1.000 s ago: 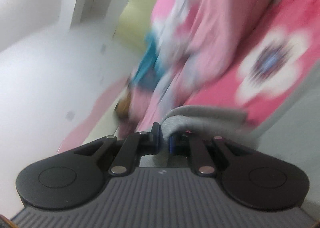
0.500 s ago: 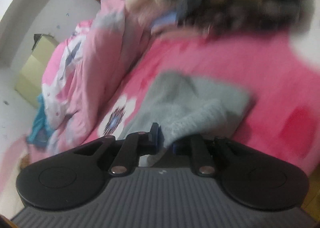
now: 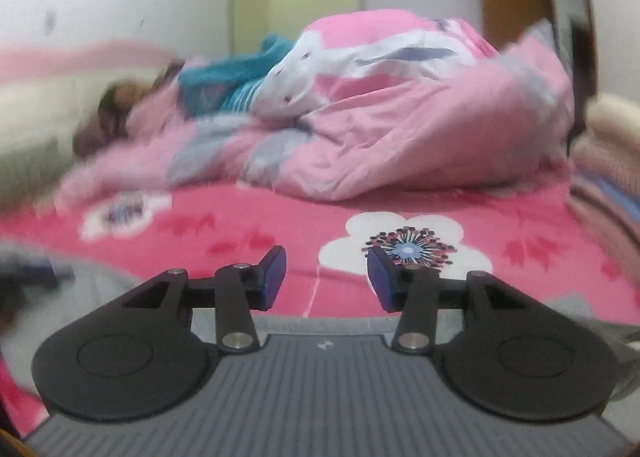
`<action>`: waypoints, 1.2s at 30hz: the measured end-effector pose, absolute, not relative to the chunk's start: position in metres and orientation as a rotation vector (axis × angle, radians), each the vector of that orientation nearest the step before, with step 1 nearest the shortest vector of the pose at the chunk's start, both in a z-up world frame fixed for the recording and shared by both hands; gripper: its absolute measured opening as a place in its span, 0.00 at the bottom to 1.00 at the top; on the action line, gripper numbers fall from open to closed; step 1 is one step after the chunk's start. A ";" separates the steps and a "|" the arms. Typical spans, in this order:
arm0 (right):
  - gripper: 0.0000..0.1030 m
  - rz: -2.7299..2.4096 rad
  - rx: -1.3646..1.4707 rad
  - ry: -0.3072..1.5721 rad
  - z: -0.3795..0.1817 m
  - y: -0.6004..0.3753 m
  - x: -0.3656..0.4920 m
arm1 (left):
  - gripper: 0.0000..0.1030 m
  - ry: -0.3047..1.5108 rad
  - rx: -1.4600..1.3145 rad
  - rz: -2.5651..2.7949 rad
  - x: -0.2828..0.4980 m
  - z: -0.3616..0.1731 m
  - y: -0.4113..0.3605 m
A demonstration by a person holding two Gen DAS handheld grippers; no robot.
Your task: Fold clothes
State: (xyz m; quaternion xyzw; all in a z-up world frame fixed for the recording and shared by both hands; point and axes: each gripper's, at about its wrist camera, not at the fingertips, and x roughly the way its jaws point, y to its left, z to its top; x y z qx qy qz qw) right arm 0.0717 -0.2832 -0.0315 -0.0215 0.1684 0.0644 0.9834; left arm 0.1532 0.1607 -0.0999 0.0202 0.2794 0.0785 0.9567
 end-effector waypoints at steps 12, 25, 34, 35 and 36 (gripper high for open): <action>0.47 -0.420 0.384 0.325 -0.047 -0.432 -0.008 | 0.63 0.570 0.049 0.160 0.154 -0.100 0.159; 0.48 0.335 -0.386 0.477 -0.088 -0.203 0.089 | 0.65 0.568 0.043 0.156 0.154 -0.100 0.160; 0.07 0.326 -0.214 0.589 -0.080 -0.218 0.149 | 0.66 0.571 0.053 0.159 0.154 -0.100 0.159; 0.07 0.326 -0.182 0.621 -0.086 -0.222 0.161 | 0.66 0.571 0.055 0.160 0.154 -0.100 0.158; 0.07 0.327 -0.156 0.655 -0.094 -0.225 0.172 | 0.66 0.571 0.057 0.161 0.154 -0.099 0.158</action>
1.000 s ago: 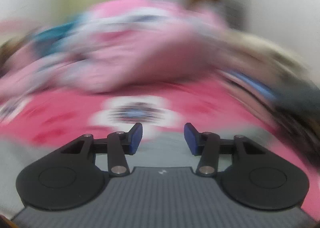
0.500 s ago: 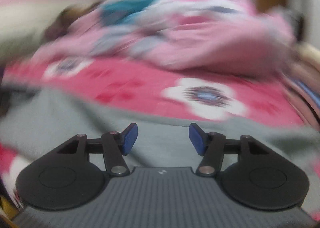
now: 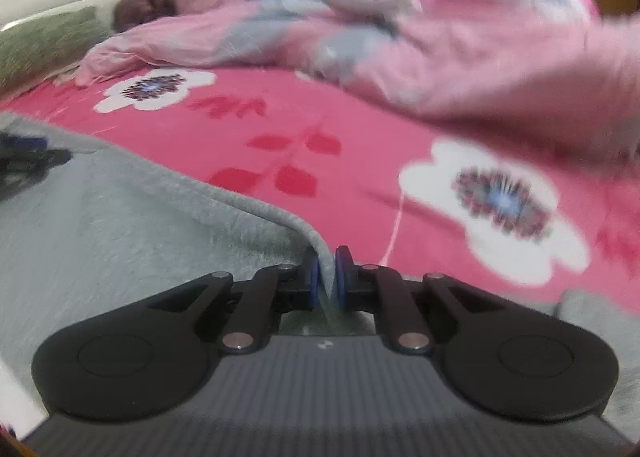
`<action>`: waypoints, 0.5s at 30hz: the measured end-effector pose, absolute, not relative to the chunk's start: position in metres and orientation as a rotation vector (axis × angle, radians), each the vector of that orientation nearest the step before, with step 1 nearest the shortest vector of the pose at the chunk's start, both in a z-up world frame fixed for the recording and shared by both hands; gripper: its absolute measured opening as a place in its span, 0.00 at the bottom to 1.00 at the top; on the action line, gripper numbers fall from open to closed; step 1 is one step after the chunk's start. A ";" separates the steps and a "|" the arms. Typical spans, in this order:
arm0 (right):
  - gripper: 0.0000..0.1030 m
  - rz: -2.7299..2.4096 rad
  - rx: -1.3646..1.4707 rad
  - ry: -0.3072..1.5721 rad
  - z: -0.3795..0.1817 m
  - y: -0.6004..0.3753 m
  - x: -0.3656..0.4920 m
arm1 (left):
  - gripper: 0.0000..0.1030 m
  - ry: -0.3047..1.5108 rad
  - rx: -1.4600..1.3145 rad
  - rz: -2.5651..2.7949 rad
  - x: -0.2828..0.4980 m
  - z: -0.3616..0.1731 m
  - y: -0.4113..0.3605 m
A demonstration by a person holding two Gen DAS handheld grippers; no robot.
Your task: Fold clothes
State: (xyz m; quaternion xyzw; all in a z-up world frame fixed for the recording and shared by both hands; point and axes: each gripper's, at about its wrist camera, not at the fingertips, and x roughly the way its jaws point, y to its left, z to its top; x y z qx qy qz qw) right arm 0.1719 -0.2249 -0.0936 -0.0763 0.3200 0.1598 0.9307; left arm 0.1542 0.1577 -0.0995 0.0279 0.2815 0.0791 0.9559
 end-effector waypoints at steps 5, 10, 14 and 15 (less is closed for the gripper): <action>0.10 0.352 0.039 0.745 -0.114 -0.249 0.195 | 0.66 0.573 0.059 0.161 0.154 -0.100 0.157; 0.23 0.400 0.444 0.837 -0.120 -0.308 0.211 | 0.67 0.573 0.061 0.161 0.154 -0.100 0.157; 0.40 0.369 0.654 0.866 -0.117 -0.348 0.208 | 0.67 0.573 0.061 0.162 0.154 -0.100 0.157; 0.42 0.324 0.666 0.843 -0.112 -0.358 0.201 | 0.67 0.573 0.061 0.162 0.154 -0.100 0.157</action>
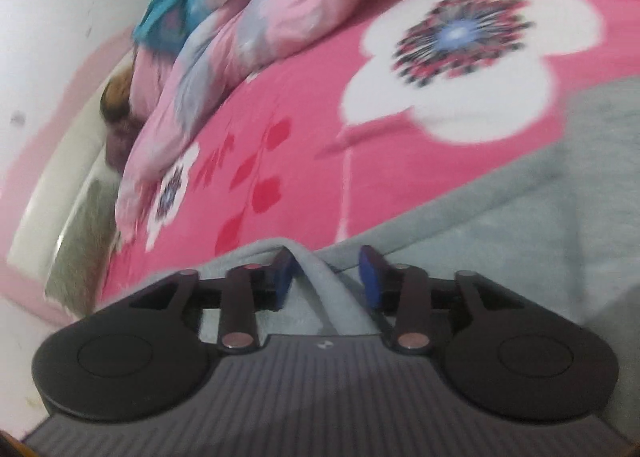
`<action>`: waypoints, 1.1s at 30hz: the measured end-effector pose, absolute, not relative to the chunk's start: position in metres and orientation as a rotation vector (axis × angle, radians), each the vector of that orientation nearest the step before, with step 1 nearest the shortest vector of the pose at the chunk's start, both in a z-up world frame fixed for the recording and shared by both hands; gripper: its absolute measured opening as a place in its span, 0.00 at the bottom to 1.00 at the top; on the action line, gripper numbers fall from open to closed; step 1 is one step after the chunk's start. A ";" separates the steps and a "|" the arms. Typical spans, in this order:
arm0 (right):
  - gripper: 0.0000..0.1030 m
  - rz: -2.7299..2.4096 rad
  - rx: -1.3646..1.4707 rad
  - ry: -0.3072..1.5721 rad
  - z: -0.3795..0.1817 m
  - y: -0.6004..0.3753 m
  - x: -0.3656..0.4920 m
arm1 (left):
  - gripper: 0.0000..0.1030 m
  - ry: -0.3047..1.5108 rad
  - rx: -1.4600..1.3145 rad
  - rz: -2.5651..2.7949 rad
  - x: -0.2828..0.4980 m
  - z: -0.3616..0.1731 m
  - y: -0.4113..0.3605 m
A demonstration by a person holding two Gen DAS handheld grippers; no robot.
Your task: Fold clothes
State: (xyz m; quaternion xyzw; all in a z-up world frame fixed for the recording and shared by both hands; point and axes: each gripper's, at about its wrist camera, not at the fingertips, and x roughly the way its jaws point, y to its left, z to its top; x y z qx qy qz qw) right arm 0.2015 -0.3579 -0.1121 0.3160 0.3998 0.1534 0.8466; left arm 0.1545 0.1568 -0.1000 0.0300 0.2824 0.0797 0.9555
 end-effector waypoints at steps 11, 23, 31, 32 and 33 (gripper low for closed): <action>0.44 0.136 0.947 0.603 -0.094 -0.411 0.026 | 0.67 0.573 0.064 0.163 0.155 -0.100 0.157; 0.38 0.109 1.084 0.700 -0.143 -0.373 0.029 | 0.69 0.570 0.051 0.151 0.155 -0.101 0.159; 0.01 0.203 1.135 0.721 -0.157 -0.338 0.033 | 0.69 0.568 0.044 0.147 0.154 -0.100 0.159; 0.01 0.203 1.140 0.705 -0.155 -0.338 0.029 | 0.69 0.568 0.041 0.145 0.153 -0.100 0.160; 0.01 0.204 1.136 0.693 -0.150 -0.338 0.025 | 0.69 0.568 0.040 0.144 0.153 -0.100 0.160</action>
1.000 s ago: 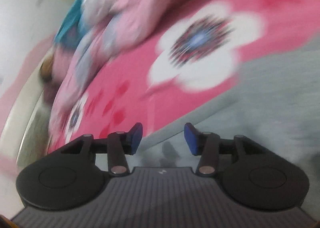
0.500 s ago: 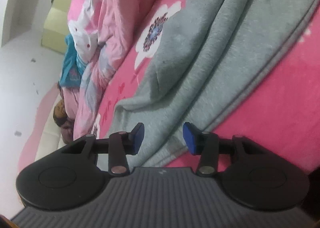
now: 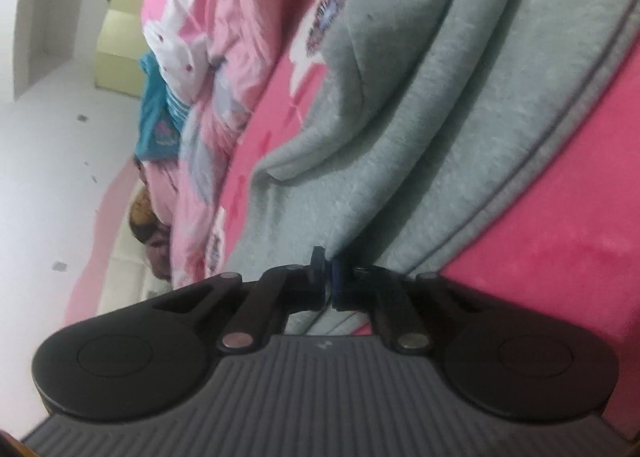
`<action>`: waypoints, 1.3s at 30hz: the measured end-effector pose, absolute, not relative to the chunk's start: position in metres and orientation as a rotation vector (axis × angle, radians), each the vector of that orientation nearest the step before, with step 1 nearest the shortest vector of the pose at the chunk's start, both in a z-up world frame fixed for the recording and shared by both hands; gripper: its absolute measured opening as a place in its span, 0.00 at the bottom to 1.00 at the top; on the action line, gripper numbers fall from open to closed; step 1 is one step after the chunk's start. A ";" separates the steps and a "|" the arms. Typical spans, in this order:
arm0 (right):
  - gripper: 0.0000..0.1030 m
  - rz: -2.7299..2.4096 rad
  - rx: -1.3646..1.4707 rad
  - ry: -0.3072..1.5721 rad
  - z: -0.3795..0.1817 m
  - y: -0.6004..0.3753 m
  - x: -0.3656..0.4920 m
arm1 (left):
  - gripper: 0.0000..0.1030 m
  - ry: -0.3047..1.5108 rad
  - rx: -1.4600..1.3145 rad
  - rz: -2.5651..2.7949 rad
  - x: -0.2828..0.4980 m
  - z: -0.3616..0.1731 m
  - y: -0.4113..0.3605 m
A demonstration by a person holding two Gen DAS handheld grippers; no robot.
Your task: Fold clothes
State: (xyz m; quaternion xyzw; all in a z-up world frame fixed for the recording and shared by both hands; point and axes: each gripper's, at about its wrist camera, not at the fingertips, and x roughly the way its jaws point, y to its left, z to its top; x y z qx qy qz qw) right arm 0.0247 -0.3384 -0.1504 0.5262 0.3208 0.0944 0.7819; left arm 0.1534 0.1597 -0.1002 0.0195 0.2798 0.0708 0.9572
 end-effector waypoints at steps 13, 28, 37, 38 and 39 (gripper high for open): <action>0.00 0.164 1.154 0.706 -0.166 -0.342 -0.001 | 0.70 0.570 0.043 0.140 0.153 -0.099 0.158; 0.30 -0.063 0.626 0.539 -0.071 -0.403 -0.033 | 0.76 0.526 -0.041 0.023 0.141 -0.048 0.127; 0.42 -0.256 0.498 0.520 -0.070 -0.466 0.017 | 0.78 0.645 0.128 -0.104 0.165 -0.091 0.048; 0.42 -0.279 0.536 0.527 -0.075 -0.476 0.019 | 0.80 0.653 0.118 -0.104 0.167 -0.094 0.049; 0.42 -0.297 0.578 0.529 -0.081 -0.485 0.020 | 0.81 0.654 0.099 -0.106 0.168 -0.095 0.052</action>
